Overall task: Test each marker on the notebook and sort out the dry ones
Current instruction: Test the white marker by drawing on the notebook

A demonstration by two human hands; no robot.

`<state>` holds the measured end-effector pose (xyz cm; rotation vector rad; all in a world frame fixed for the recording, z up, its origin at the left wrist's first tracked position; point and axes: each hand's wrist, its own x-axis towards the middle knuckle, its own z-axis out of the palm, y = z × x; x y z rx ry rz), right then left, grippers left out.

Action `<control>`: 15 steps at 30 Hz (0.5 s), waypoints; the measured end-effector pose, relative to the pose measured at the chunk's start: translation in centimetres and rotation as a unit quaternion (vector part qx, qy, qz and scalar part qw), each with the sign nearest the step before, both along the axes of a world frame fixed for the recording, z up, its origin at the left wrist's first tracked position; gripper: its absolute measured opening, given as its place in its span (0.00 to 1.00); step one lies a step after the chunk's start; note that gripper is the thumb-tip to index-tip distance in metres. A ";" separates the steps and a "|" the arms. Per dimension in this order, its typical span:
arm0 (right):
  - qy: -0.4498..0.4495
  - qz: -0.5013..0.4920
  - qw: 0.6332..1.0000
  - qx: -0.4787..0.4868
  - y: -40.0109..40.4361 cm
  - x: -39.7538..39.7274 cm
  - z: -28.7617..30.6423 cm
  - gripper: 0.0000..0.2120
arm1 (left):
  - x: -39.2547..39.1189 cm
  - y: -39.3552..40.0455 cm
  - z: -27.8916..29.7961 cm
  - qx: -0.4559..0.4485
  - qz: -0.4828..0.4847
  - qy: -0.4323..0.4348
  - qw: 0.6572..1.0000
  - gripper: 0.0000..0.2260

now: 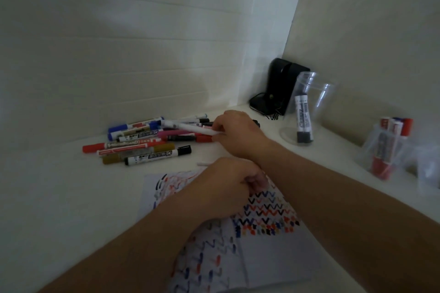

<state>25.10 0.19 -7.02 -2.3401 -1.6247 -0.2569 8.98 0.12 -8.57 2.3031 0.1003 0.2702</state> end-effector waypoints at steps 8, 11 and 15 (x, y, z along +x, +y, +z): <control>0.623 0.022 0.751 0.216 -12.6 -1.9 1.7 0.13 | -0.4 0.1 0.2 -0.108 0.059 -0.017 0.992 0.14; 0.709 0.044 0.677 0.193 -15.6 -2.6 0.8 0.15 | -0.5 -0.4 0.5 -0.156 0.071 -0.042 0.984 0.02; 0.693 0.058 0.687 0.213 -16.3 -4.1 -0.7 0.06 | -0.9 -1.4 0.9 -0.001 0.032 -0.070 0.997 0.16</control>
